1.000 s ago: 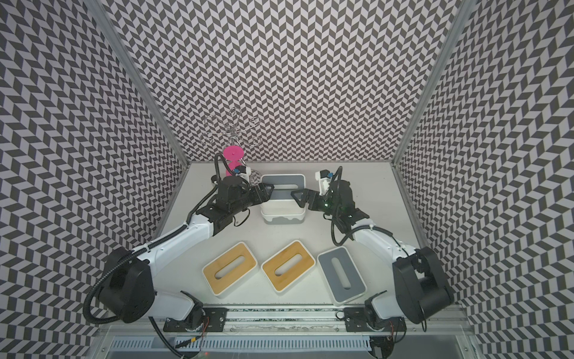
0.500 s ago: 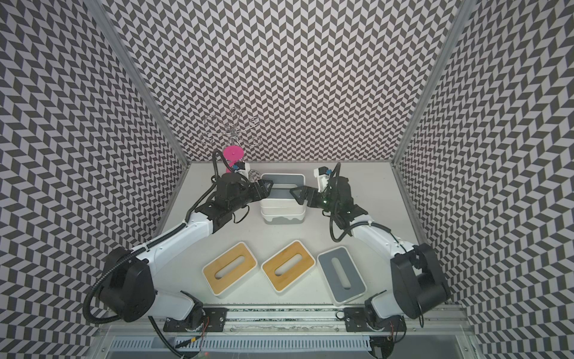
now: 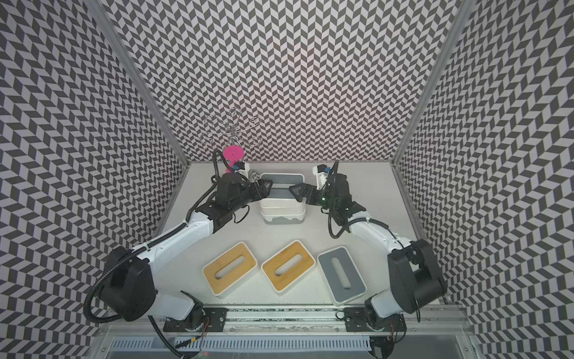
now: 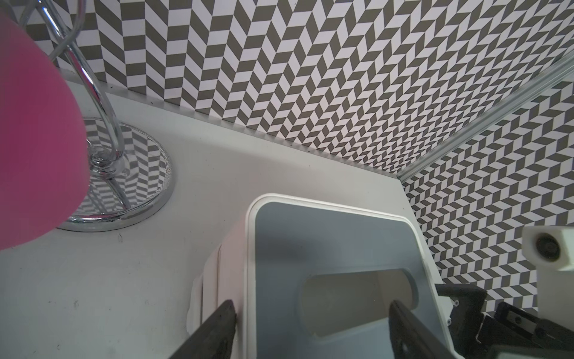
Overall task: Stack the tissue boxes
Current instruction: Place the tissue box at the tissue box.
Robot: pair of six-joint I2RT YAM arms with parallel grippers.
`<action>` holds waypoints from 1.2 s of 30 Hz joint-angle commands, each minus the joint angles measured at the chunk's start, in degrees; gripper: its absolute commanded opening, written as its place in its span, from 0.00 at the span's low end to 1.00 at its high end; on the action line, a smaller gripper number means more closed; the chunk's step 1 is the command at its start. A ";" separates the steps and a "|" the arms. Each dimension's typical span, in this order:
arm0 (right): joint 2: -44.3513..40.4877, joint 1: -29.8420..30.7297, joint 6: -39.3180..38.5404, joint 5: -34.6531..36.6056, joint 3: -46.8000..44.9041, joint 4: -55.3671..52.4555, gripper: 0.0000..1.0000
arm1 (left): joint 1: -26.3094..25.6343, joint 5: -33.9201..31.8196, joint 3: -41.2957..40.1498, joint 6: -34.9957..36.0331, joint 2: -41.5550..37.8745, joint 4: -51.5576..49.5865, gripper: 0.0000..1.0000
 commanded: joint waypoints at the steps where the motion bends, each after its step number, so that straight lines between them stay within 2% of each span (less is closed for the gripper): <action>1: 0.75 1.37 -0.45 -3.09 2.40 2.93 0.97 | -1.89 2.63 1.08 0.16 -0.96 0.51 0.77; 24: 2.42 1.28 -1.18 -2.15 5.30 0.21 0.97 | -4.00 2.88 0.77 -0.41 -2.51 -0.40 0.78; 33: 2.59 1.19 -1.22 -2.56 5.81 -0.29 0.97 | -4.20 0.18 2.21 0.34 -1.46 -0.93 0.80; 36: 2.41 1.15 -0.95 -3.39 5.63 0.07 0.97 | -3.86 1.22 2.83 0.85 -0.40 -0.22 0.80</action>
